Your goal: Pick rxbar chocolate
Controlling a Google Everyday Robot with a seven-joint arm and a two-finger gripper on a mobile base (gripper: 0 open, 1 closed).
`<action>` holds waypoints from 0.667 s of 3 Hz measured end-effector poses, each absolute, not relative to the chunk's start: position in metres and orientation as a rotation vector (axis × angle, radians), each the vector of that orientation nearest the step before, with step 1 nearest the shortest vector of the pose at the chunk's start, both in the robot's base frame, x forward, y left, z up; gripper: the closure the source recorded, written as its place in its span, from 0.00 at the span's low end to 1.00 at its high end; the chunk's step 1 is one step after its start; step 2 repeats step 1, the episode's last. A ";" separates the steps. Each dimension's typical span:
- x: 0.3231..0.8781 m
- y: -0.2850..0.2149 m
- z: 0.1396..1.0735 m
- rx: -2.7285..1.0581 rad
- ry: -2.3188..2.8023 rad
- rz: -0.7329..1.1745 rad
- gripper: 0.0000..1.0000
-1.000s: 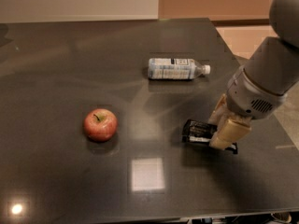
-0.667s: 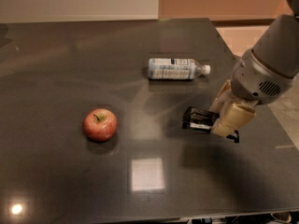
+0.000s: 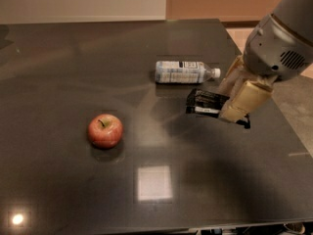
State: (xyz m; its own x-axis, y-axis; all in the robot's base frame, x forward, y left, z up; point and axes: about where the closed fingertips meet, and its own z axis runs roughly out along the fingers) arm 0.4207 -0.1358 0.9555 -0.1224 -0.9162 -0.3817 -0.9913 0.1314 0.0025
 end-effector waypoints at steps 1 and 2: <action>0.421 -0.136 0.956 -1.861 2.124 0.371 1.00; 0.421 -0.136 0.956 -1.861 2.124 0.371 1.00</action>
Offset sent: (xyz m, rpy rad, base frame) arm 0.0000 0.0000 0.0000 0.0000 0.0000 0.0000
